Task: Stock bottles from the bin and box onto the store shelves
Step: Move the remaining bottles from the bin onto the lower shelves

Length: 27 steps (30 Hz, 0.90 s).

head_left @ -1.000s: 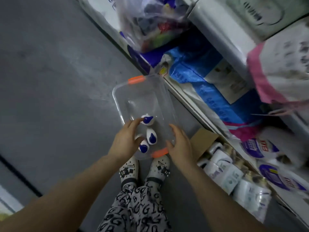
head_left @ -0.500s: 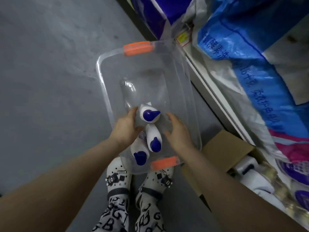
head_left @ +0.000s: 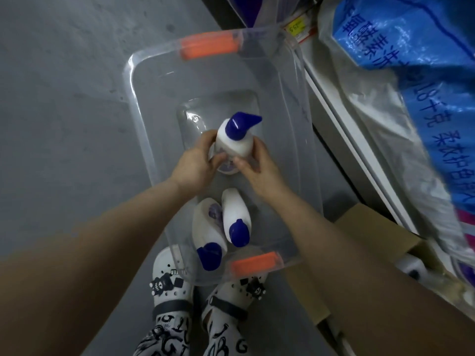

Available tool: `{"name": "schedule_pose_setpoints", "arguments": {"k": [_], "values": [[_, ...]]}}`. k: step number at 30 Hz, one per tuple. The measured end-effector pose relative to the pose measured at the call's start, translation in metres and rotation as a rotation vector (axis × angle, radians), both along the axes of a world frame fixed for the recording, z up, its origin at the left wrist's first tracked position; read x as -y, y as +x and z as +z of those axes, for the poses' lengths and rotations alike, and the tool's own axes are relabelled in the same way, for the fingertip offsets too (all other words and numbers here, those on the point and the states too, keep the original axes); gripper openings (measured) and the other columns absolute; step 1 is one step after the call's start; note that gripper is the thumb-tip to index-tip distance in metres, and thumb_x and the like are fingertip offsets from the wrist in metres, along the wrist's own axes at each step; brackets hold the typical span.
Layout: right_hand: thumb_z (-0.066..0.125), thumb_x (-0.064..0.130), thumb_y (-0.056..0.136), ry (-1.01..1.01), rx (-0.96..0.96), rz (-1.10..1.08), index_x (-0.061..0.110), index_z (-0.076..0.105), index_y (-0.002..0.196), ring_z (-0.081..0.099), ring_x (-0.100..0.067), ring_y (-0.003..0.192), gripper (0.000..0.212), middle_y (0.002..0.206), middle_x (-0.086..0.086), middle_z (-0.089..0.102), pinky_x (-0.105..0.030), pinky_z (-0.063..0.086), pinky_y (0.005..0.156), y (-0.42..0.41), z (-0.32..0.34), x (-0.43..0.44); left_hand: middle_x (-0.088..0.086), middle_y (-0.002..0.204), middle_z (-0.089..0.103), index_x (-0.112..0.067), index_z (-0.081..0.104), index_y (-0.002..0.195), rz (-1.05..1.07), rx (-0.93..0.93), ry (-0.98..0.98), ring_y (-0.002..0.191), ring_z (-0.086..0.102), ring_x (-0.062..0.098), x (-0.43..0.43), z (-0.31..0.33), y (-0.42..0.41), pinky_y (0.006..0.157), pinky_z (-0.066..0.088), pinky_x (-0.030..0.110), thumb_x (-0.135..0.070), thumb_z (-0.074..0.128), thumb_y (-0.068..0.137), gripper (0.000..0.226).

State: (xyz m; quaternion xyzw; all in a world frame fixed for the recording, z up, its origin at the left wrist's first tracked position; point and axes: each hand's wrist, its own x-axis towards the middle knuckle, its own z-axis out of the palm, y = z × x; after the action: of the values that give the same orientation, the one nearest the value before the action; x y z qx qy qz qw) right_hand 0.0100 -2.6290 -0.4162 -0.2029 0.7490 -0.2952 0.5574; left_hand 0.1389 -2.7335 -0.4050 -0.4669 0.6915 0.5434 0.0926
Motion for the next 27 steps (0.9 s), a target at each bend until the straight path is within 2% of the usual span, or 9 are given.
{"name": "schedule_pose_setpoints", "arguments": {"k": [3,6,10,14,17,20,22,25,27], "values": [[0.06,0.035,0.097,-0.007,0.079,-0.053,0.033,0.031,0.149,0.053,-0.013,0.126,0.06,0.139,0.005,0.053,-0.035,0.047,0.1,-0.01,-0.008,0.008,0.003,0.139,0.051,-0.016,0.036,0.141,-0.016,-0.024,0.109,0.12,0.051,0.015,0.017,-0.005,-0.011,0.095,0.04,0.028,-0.028,0.05,0.101,0.044],[0.059,0.034,0.098,-0.016,0.11,-0.056,0.03,0.035,0.148,0.058,-0.009,0.119,0.055,0.132,0.004,0.058,-0.032,0.049,0.099,-0.017,-0.011,0.008,0.006,0.135,0.054,-0.016,0.04,0.136,0.008,-0.035,0.18,0.123,0.054,0.02,0.025,-0.008,-0.017,0.106,0.045,0.042,-0.029,0.049,0.101,0.038],[0.057,0.035,0.099,-0.007,0.171,-0.113,0.028,0.041,0.144,0.062,-0.005,0.11,0.048,0.122,0.006,0.063,-0.028,0.052,0.091,-0.015,0.001,-0.001,0.005,0.128,0.058,-0.016,0.04,0.138,0.018,-0.027,0.23,0.114,0.06,0.02,0.02,0.005,-0.02,0.101,0.049,0.04,-0.032,0.046,0.103,0.039],[0.061,0.045,0.094,-0.024,0.2,-0.217,0.03,0.046,0.137,0.065,-0.016,0.111,0.048,0.121,0.002,0.066,-0.045,0.053,0.098,-0.013,0.023,0.0,0.009,0.121,0.062,-0.016,0.045,0.138,0.039,-0.089,0.186,0.107,0.064,0.024,0.016,0.034,-0.023,0.098,0.05,0.047,-0.035,0.043,0.104,0.039],[0.056,0.049,0.096,-0.03,0.18,-0.222,0.028,0.047,0.134,0.069,-0.018,0.104,0.044,0.114,0.0,0.068,-0.046,0.056,0.094,-0.014,0.055,0.007,0.003,0.123,0.061,-0.026,0.038,0.142,0.056,-0.131,0.212,0.11,0.063,0.02,0.012,0.063,-0.022,0.1,0.049,0.044,-0.033,0.048,0.102,0.042],[0.045,0.06,0.095,0.012,0.201,-0.208,0.033,0.053,0.127,0.069,-0.021,0.103,0.043,0.115,-0.002,0.068,-0.05,0.056,0.093,-0.016,0.09,0.008,-0.003,0.121,0.062,-0.028,0.029,0.147,0.04,-0.196,0.266,0.107,0.063,0.008,0.002,0.098,-0.02,0.094,0.053,0.029,-0.021,0.067,0.092,0.067],[0.037,0.057,0.101,0.047,0.221,-0.223,0.037,0.056,0.119,0.068,-0.022,0.104,0.033,0.115,-0.004,0.069,-0.051,0.054,0.095,-0.018,0.118,0.006,-0.006,0.122,0.06,-0.031,0.022,0.148,0.02,-0.205,0.26,0.106,0.062,0.003,-0.003,0.121,-0.019,0.089,0.052,0.02,-0.02,0.081,0.079,0.091],[0.034,0.043,0.106,0.063,0.246,-0.218,0.036,0.055,0.12,0.069,-0.021,0.105,0.026,0.114,-0.005,0.069,-0.05,0.054,0.097,-0.021,0.161,0.0,-0.001,0.125,0.054,-0.037,0.019,0.145,0.016,-0.175,0.171,0.111,0.059,0.013,-0.009,0.154,-0.02,0.089,0.054,0.028,-0.042,0.091,0.06,0.111],[0.038,0.034,0.107,0.041,0.272,-0.242,0.034,0.054,0.125,0.068,-0.02,0.106,0.025,0.118,-0.006,0.068,-0.048,0.053,0.098,-0.023,0.194,-0.006,-0.004,0.12,0.054,-0.038,0.027,0.141,0.048,-0.18,0.143,0.107,0.06,0.012,-0.012,0.185,-0.023,0.085,0.055,0.03,-0.045,0.09,0.057,0.105]]}}
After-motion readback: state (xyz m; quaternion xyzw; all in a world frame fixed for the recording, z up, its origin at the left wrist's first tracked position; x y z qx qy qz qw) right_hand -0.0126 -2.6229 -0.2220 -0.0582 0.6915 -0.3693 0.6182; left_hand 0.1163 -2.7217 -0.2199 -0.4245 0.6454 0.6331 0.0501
